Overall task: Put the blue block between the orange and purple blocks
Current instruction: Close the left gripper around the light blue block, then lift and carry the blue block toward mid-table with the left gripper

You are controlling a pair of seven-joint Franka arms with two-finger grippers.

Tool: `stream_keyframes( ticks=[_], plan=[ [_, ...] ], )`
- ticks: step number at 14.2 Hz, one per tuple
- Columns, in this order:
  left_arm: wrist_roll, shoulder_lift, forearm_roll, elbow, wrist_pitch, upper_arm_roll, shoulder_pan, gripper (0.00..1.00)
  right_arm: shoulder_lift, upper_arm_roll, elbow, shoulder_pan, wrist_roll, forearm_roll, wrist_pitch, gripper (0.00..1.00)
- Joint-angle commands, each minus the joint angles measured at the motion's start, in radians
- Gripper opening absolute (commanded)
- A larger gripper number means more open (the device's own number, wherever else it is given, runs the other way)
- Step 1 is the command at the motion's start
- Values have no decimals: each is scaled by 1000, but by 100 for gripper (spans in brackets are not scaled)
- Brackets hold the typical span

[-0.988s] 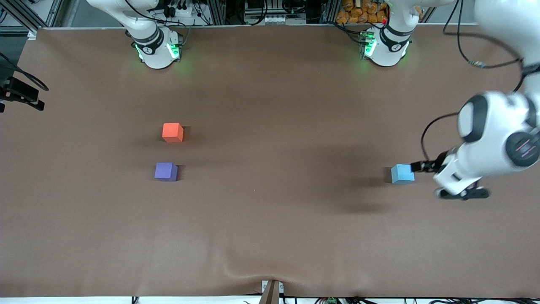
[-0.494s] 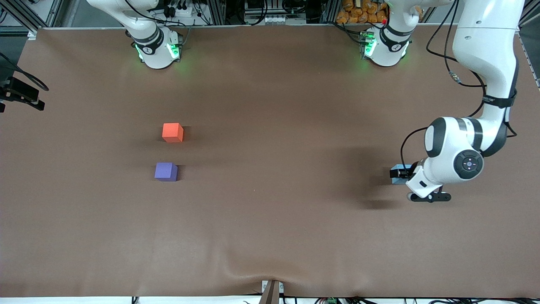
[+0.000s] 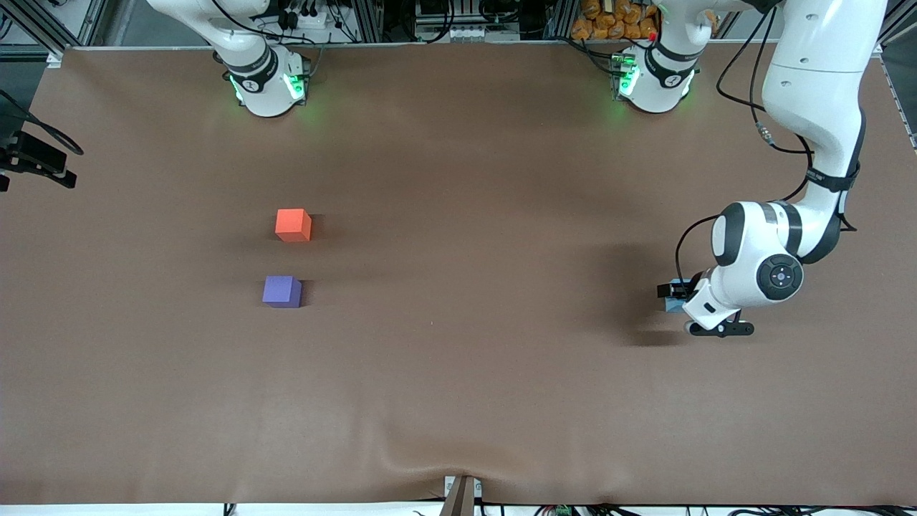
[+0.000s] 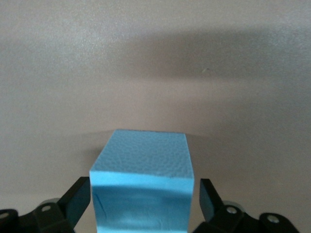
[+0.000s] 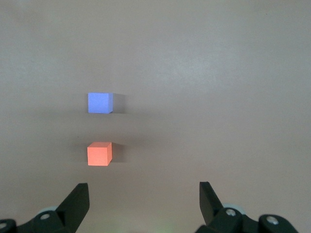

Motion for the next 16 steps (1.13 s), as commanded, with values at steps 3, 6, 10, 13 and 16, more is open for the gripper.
stream_keyframes(
  ticks=[3,6,10,13,16],
  plan=[
    [25,-10,2,-5,14,-2,8,29,2,0,6,-7,9,14,-9,100],
    [37,-60,2,1,5,-10,0,23,2,0,6,-5,7,14,-7,100],
    [-9,-169,-1,23,-51,-85,-7,23,2,0,6,-5,9,14,-9,100],
    [-116,-185,-3,102,-175,-201,-12,23,4,0,6,-7,7,14,-7,100],
    [-296,-174,-12,175,-237,-307,-64,23,4,0,8,-5,7,14,0,100]
  ],
)
